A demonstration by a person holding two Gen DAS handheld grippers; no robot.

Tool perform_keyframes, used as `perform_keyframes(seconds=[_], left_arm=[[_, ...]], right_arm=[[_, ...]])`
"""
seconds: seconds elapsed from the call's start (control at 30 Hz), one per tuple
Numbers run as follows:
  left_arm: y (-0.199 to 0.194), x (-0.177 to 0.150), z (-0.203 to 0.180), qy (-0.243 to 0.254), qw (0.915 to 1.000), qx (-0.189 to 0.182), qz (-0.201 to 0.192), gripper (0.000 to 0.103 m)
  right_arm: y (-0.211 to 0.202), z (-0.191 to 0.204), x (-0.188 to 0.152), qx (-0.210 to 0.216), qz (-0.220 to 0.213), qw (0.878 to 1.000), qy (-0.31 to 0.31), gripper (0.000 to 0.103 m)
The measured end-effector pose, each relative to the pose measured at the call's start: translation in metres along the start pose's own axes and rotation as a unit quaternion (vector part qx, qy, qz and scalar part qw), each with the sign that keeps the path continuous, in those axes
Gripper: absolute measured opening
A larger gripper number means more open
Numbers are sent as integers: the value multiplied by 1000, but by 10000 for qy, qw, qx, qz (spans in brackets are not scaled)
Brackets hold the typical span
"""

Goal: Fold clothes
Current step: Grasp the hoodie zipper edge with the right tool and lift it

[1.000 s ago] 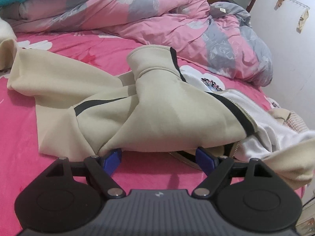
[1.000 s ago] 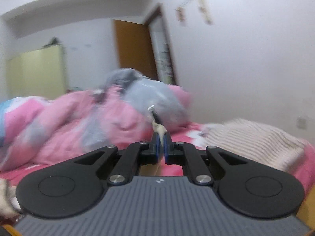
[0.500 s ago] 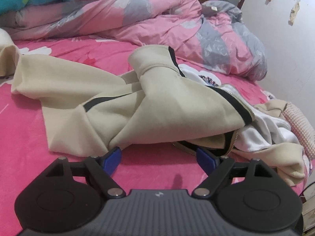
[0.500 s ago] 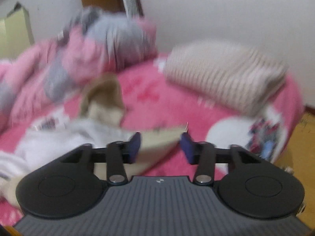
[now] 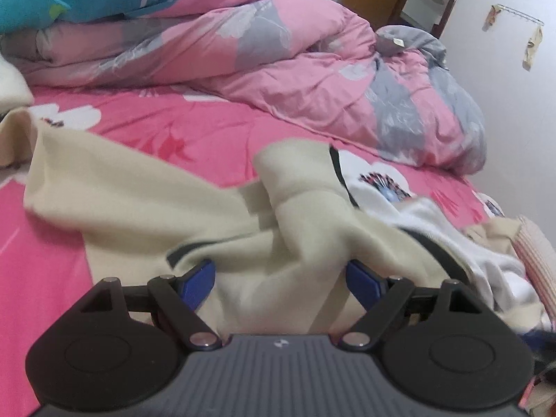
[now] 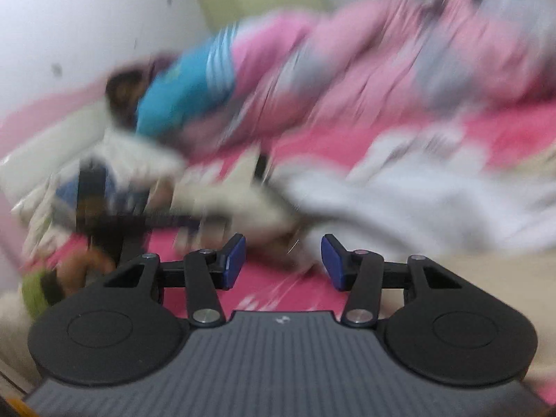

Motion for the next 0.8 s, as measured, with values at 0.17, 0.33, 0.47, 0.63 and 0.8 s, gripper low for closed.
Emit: perform_keyframes(seconds=[0.17,0.33,0.47,0.63,0.8], left_arm=[[26,16,0,59,9999,143,-7,84],[35,16,2,78,9999,90,-95,84],[5,16,16,-112,9987,23,-502,83],[-59,11,41,-541,9925,-234,-1073,83],[-114,0,56,-528,9883,-523,-1332,84]], right_arm=[[77,-25,-16,-432,386,9976,388,35],[110,-37,-26,-371,200,9968,676,16],[96,-19,-21,182,-116,9983,534,10],[73,3,-3,1150,-464,9898,705,7],[49,25,26,2153,-967,9656,1088,7]])
Point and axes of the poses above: each gripper's, at about its wrist camera, not at the fingertips, and y roughly the way its jaws point, z to its left, x to its top, the point moved 4 cm from there along y, roughly the way its jaws point, and after that the axes turned 12 degrees about x, right-handed, at the moved point
